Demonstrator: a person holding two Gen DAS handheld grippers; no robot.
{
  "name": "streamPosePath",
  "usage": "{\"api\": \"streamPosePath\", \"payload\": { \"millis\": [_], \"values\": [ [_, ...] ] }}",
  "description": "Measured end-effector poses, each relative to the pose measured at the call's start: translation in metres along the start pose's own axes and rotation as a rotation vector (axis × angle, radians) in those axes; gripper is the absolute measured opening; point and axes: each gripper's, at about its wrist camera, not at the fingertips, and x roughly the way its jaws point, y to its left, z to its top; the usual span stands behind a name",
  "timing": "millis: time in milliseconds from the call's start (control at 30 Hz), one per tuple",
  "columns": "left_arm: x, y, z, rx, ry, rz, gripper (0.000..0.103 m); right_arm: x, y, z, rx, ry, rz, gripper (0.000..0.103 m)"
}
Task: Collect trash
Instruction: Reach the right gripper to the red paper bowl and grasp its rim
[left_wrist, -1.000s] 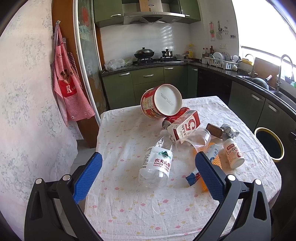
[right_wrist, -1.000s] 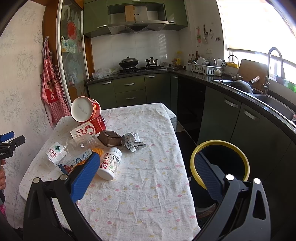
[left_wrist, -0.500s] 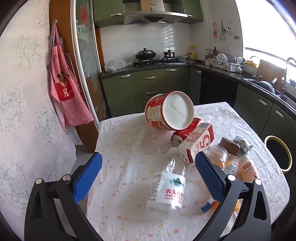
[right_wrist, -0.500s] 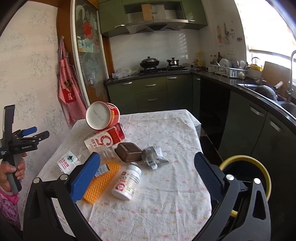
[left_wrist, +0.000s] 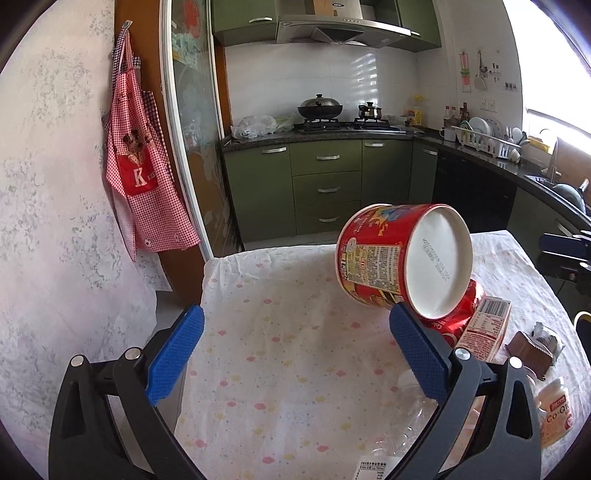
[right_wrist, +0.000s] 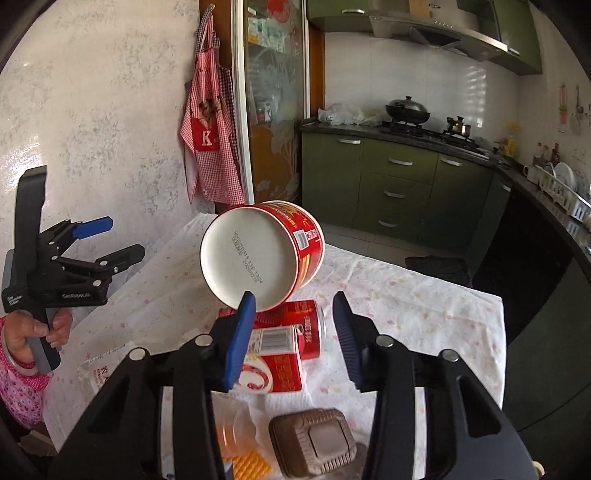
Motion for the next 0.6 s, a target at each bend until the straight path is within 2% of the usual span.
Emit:
{"api": "streamPosePath", "payload": {
  "millis": [167, 433, 533, 600],
  "values": [
    [0.021, 0.004, -0.006, 0.001, 0.029, -0.006, 0.099, 0.037, -0.003, 0.019, -0.003, 0.039, 0.023, 0.035],
    [0.026, -0.001, -0.016, 0.022, 0.04, -0.03, 0.099, 0.067, -0.001, 0.03, -0.01, 0.084, -0.003, 0.033],
    [0.028, -0.003, -0.019, 0.035, 0.045, -0.032, 0.099, 0.074, -0.002, 0.03, -0.007, 0.101, -0.004, 0.024],
    [0.028, -0.004, -0.02, 0.04, 0.045, -0.036, 0.099, 0.077, -0.004, 0.03, 0.002, 0.11, 0.005, 0.013]
  ]
}}
